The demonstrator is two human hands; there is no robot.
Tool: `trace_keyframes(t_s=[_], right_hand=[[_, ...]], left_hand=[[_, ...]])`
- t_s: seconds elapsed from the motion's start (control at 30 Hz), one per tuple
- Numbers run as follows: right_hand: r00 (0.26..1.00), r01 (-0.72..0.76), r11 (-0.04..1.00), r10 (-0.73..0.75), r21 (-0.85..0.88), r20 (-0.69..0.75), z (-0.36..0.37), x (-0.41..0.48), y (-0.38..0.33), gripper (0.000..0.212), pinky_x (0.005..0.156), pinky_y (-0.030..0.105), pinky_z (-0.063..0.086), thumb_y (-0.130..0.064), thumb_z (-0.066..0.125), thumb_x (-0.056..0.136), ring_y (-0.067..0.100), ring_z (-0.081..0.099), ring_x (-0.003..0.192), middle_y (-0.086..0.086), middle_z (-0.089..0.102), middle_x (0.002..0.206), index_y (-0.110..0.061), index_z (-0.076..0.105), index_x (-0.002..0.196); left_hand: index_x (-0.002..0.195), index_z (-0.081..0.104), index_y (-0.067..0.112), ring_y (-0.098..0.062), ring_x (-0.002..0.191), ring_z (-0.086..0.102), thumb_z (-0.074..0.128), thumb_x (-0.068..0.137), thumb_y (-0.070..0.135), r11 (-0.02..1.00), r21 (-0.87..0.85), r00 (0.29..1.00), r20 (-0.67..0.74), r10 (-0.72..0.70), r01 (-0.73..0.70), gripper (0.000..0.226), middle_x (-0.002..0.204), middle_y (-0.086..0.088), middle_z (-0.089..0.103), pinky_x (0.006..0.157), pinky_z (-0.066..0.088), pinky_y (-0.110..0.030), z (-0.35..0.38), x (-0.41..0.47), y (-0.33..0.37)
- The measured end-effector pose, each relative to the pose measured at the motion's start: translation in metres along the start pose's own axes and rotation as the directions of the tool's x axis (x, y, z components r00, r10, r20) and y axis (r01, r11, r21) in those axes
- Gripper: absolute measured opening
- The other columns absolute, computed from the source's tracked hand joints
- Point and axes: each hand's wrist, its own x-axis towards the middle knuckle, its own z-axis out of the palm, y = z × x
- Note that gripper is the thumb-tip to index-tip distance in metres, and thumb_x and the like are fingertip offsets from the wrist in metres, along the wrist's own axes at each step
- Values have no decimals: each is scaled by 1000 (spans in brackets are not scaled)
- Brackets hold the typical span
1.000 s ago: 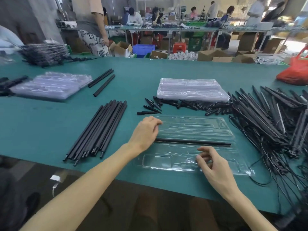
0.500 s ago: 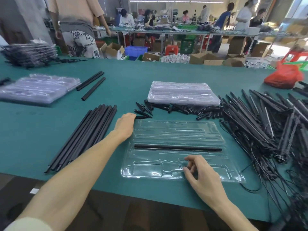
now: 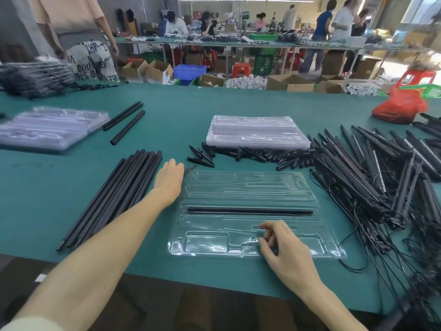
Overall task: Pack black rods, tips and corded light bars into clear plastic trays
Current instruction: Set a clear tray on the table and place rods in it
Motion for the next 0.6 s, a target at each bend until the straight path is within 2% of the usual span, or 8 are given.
trace_keyframes(t_s=[0.07,0.17,0.27,0.3,0.37,0.43,0.47,0.6], right_hand=[[1000,-2,1000,2,3,2,0,0,1,23,62,13,44,-30,64,93,5,58,87,-20,55,90,-39,52,110],[1000,2,1000,-2,6,1,0,0,1,22,63,12,44,-31,62,94,6,58,88,-19,55,91,-40,51,111],[1000,8,1000,-7,20,-6,1,0,2,21,63,12,43,-33,61,93,5,58,88,-20,55,90,-42,50,110],[1000,4,999,-4,38,-14,1,1,3,20,63,13,43,-34,61,93,6,59,88,-20,56,90,-42,51,109],[999,-14,994,18,107,-38,0,1,4,17,65,15,45,-36,61,94,7,60,88,-19,60,92,-40,54,109],[997,-34,975,49,220,-64,0,2,4,15,68,18,48,-34,62,95,9,63,85,-21,62,94,-36,58,109],[995,-36,959,61,282,-79,-1,2,4,15,69,21,50,-31,63,95,10,63,84,-21,63,93,-35,59,109],[981,-3,907,85,420,-176,-10,3,0,18,67,14,49,-22,65,96,10,64,82,-16,64,91,-30,62,112]], left_hand=[[106,57,5,-29,99,53,50,93,-7,999,50,1000,-12,-8,9,18,111,-14,56,77,39,-33,-4,-1,-1],[113,58,5,-32,103,56,50,98,4,998,-5,997,-46,-59,59,17,115,-15,58,88,44,-39,-15,-2,-5],[111,60,5,-34,100,62,58,96,12,948,-264,982,-13,-187,177,17,111,-13,64,89,50,-45,-34,-7,-2],[108,61,5,-33,97,65,63,93,14,881,-421,974,36,-223,217,17,105,-12,68,89,52,-44,-40,-11,3],[104,63,3,-27,87,70,71,87,10,633,-731,966,171,-194,257,20,94,-12,74,86,58,-42,-54,-23,20],[105,61,1,-24,80,72,75,86,4,332,-899,957,286,-51,287,23,93,-17,75,80,61,-38,-65,-44,41],[105,61,1,-22,81,74,76,87,5,242,-922,947,319,37,302,24,94,-16,76,77,62,-34,-68,-54,52],[101,67,8,-15,85,74,81,85,15,173,-923,898,378,225,345,23,96,-7,77,75,59,-28,-64,-91,95]])
